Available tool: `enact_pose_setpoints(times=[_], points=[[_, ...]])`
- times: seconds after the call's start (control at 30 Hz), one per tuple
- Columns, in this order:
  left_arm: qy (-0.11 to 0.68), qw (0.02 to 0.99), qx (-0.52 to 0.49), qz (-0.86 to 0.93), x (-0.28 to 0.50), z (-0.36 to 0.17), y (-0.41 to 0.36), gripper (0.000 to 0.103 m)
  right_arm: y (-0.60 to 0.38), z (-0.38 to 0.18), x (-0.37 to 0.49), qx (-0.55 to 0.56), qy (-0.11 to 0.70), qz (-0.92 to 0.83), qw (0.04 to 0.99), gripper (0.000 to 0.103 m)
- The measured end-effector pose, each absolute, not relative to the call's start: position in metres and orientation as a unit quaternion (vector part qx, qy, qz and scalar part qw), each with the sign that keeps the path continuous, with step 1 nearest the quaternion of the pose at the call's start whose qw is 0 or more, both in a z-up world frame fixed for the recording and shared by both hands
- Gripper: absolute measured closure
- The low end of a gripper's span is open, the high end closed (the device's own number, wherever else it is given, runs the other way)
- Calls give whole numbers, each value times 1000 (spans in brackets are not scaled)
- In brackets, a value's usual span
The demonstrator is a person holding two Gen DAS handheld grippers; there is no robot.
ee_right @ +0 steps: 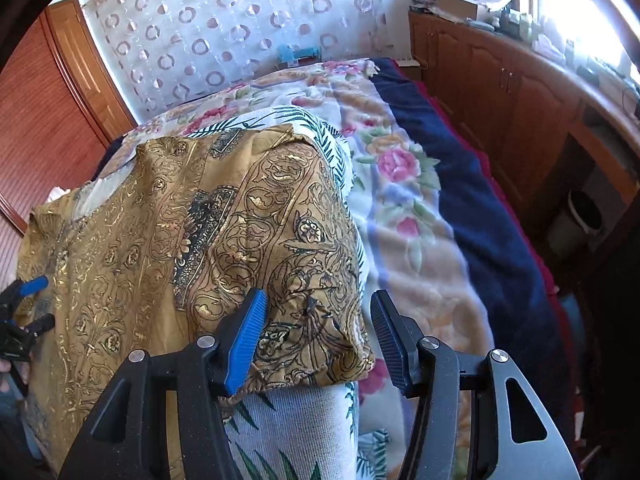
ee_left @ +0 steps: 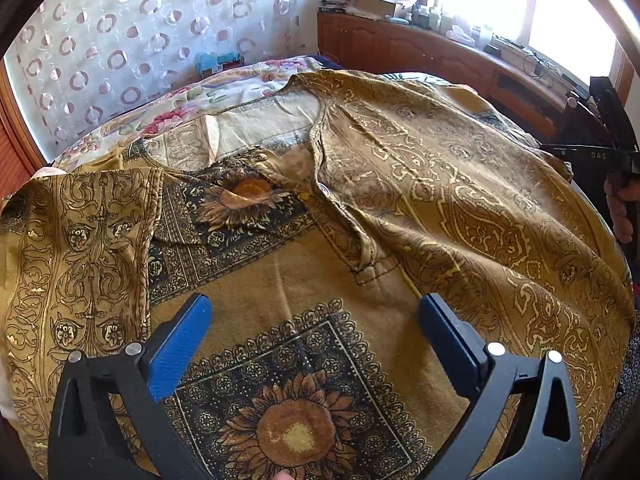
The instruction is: Fold small clothes
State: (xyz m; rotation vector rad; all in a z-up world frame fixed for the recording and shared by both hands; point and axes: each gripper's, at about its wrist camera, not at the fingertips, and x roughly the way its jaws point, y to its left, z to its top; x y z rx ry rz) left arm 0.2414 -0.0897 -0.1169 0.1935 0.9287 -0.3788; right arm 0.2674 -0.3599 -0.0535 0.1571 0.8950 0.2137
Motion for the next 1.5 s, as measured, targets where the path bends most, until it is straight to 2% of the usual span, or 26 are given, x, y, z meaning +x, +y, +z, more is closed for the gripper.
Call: enact_pose_setpoints(times=[0.07,0.1,0.2,0.23,0.33,0.4,0.73,0.87,1.07,1.17,1.23,1.3,1.5], points=[[445,872,93,-181,242,-117,-89,0,-362,-58,270,89,432,122,889,62],[445,872,92,-181,242,-117,-89,0,-362,-58,270,93,432,132,887,72],[444,872,92,-181,242,-117,-89,0,-362,-55,265,70,428,127,892,84],[444,872,92,-181,242,-117,-89,0,-361,-54,264,57,426,120,895,91],[445,872,92,-181,242,-116,-89,0,-359,-50,260,30,410,108,905,98],[443,873,92,-180,241,-116,-89,0,-354,-40,252,8,387,99,917,98],[326,929,31,-170,188,-52,-76,2,-305,3,211,-59,293,136,945,98],[288,940,39,-181,160,-32,-83,2,-283,1,198,-76,286,171,940,98],[279,938,37,-204,150,-20,-90,2,-268,-12,191,-81,310,222,921,98],[275,937,36,-213,146,-19,-95,2,-270,-13,189,-78,318,230,917,86],[274,936,37,-219,145,-19,-98,2,-279,-9,188,-71,311,234,918,67],[277,934,37,-222,144,-21,-100,2,-288,-1,184,-64,303,229,923,58],[280,933,34,-223,144,-24,-100,2,-305,-8,201,-38,334,179,925,57]])
